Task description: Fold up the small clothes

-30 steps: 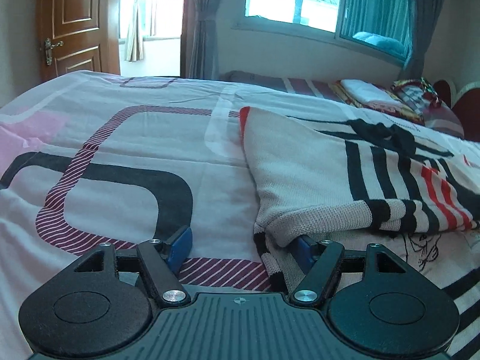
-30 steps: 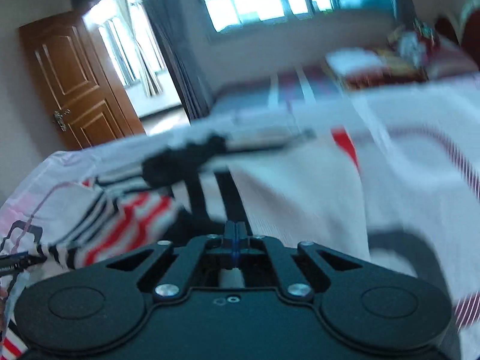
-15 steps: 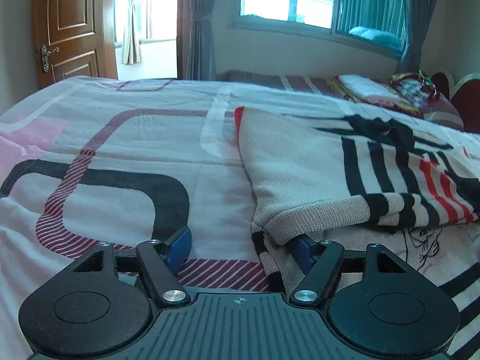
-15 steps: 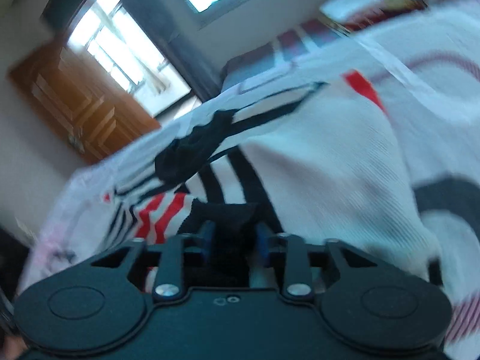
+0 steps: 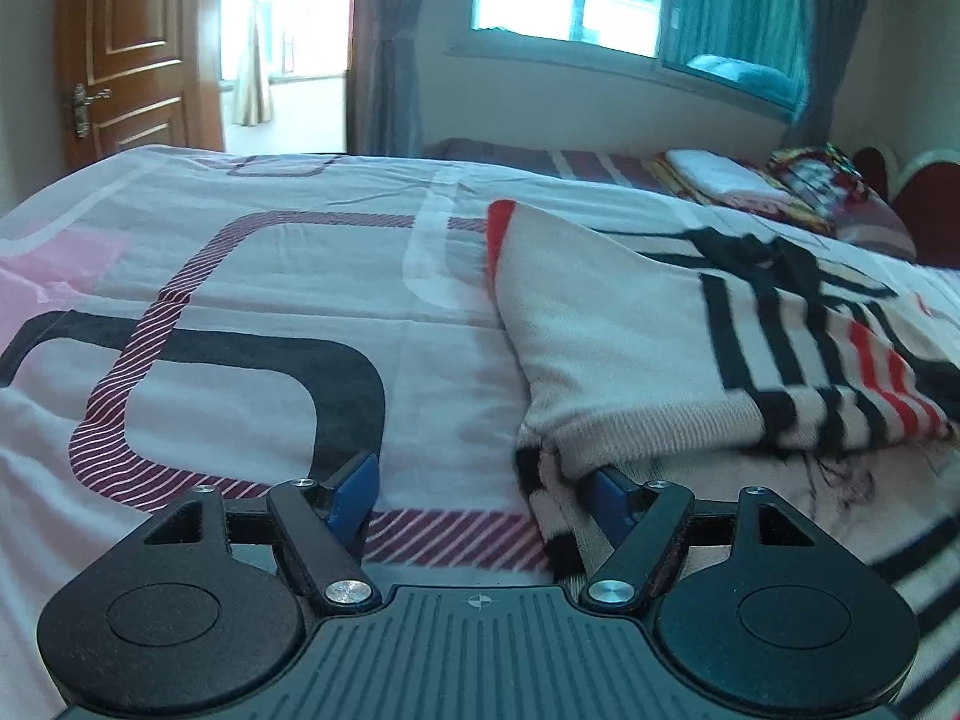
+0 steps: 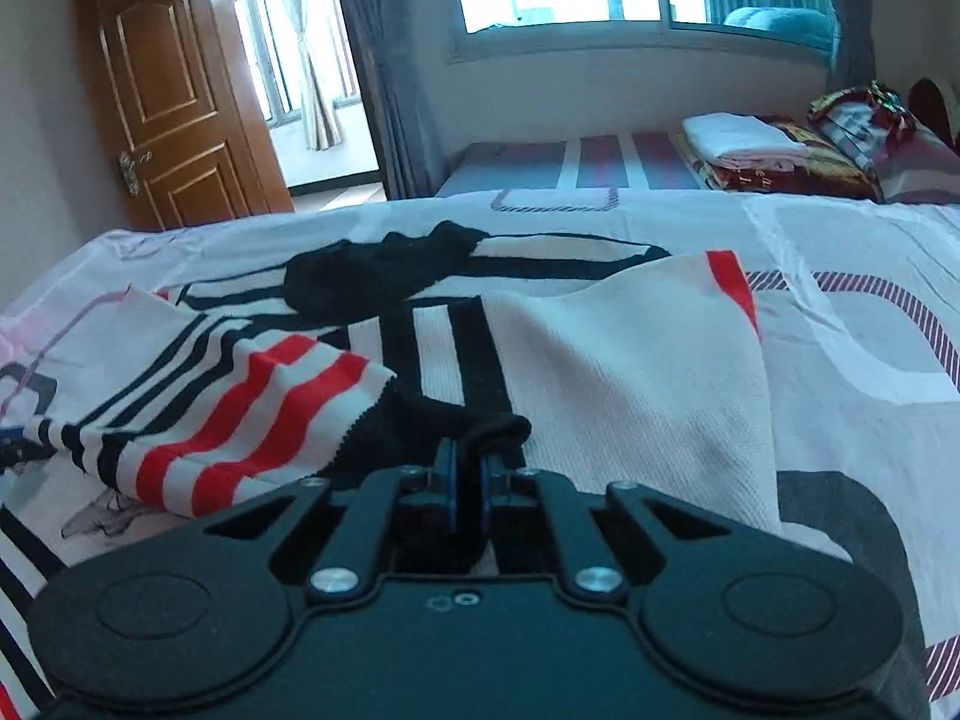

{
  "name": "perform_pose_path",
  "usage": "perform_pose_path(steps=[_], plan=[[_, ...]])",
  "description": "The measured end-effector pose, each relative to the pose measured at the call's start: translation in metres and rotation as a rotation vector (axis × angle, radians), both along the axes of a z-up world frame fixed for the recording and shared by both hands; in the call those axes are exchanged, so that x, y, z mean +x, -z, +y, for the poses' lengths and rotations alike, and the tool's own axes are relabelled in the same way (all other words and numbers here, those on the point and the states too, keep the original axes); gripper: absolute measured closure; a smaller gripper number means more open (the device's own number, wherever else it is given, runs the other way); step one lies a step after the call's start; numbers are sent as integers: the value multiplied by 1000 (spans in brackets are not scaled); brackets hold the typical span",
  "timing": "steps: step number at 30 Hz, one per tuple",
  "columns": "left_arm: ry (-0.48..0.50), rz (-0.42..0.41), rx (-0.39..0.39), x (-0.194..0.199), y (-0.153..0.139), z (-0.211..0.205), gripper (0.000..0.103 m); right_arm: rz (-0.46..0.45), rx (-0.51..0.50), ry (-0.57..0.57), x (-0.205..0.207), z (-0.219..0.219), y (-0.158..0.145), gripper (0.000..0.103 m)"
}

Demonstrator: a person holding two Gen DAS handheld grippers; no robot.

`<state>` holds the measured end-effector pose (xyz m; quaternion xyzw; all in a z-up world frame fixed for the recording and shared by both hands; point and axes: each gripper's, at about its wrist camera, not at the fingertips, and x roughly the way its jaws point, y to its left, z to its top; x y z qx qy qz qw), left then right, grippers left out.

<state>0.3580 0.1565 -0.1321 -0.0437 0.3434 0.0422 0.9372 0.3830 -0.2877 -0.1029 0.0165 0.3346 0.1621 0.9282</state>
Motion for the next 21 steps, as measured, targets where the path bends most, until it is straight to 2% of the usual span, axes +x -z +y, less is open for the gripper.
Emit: perform_pose_path(steps=[2,4,5,7,9,11,12,14,15,16,17,19,21], plan=[[-5,-36,14,-19,-13,0,30,-31,3,17,-10,-6,-9,80],[-8,-115,13,-35,-29,-7,30,-76,18,5,-25,-12,-22,80],[4,-156,-13,-36,-36,-14,30,-84,24,-3,-31,-13,-27,81],[87,-196,-60,-24,-44,-36,30,-82,19,-28,-37,-9,-29,83],[182,-193,-47,0,-46,-66,30,-65,-3,-62,-35,6,-24,85],[245,-155,-31,27,-39,-88,30,-61,-23,-97,-33,22,-20,85],[246,-122,-19,39,-32,-93,30,-61,-29,-112,-30,29,-18,85],[204,-2,-26,62,-10,-89,30,-52,-58,-105,-23,37,-13,84],[191,6,-60,66,-5,-81,30,-33,-115,-64,-17,41,-6,84],[189,7,-88,67,-7,-75,30,-26,-167,-22,-11,40,0,85],[200,13,-66,70,-15,-73,30,-34,-143,-12,-8,34,-1,86],[211,-75,8,70,-33,-72,30,-30,-95,-1,-3,28,-11,83],[199,-92,-4,88,-42,-58,30,-85,-40,-19,-1,27,-19,79]])
